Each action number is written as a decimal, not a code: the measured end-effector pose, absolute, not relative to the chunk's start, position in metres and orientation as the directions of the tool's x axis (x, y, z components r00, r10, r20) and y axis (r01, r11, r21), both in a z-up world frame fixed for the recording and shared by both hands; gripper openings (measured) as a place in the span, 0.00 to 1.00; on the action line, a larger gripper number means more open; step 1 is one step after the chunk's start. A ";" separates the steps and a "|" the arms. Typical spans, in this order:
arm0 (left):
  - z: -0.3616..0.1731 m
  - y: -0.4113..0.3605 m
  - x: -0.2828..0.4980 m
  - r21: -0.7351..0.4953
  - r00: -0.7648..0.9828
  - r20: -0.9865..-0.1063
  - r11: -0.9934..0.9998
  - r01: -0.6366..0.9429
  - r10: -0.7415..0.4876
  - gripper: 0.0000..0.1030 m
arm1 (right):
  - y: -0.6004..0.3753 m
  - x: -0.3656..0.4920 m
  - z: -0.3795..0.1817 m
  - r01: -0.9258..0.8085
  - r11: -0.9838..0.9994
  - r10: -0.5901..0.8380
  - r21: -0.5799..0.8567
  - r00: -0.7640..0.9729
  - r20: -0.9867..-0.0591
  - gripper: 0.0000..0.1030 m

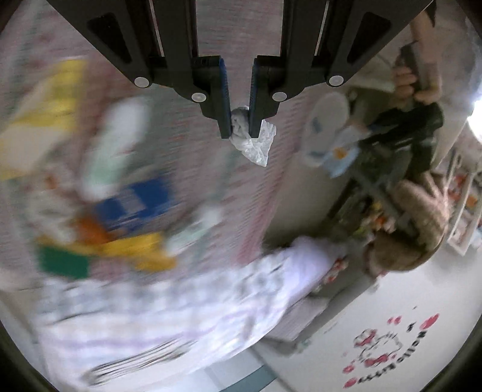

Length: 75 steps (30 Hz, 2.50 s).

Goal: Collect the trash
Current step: 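Carry tissue and carton to the wastebasket and open both tools over it, then move both open tools back over the trash on the bed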

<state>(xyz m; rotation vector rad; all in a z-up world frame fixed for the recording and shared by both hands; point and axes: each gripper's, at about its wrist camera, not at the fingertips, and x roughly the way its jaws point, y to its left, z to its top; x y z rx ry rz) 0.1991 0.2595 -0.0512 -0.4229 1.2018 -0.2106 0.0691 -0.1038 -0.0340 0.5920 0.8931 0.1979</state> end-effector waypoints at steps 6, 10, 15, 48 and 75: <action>-0.079 0.271 0.211 -0.363 0.292 -0.903 0.923 -0.125 -0.315 0.46 | 0.001 0.119 -0.046 -0.019 0.804 0.507 0.594 0.544 -0.668 0.12; -0.082 0.282 0.213 -0.343 0.270 -0.917 0.925 -0.163 -0.293 0.47 | 0.046 0.139 -0.050 -0.052 0.806 0.529 0.590 0.511 -0.678 0.12; -0.057 0.307 0.201 -0.389 0.372 -0.882 0.893 -0.226 -0.290 0.66 | 0.083 0.158 -0.053 -0.084 0.829 0.518 0.553 0.488 -0.703 0.15; 0.006 0.143 0.164 -0.416 0.447 -0.794 0.905 0.094 -0.412 0.68 | -0.055 0.095 -0.034 0.013 0.907 0.357 0.420 0.505 -0.786 0.67; -0.104 -0.122 0.115 -0.194 0.163 -0.935 0.838 0.511 -0.316 0.69 | -0.312 0.006 -0.107 0.574 0.565 0.311 0.593 0.518 -0.797 0.76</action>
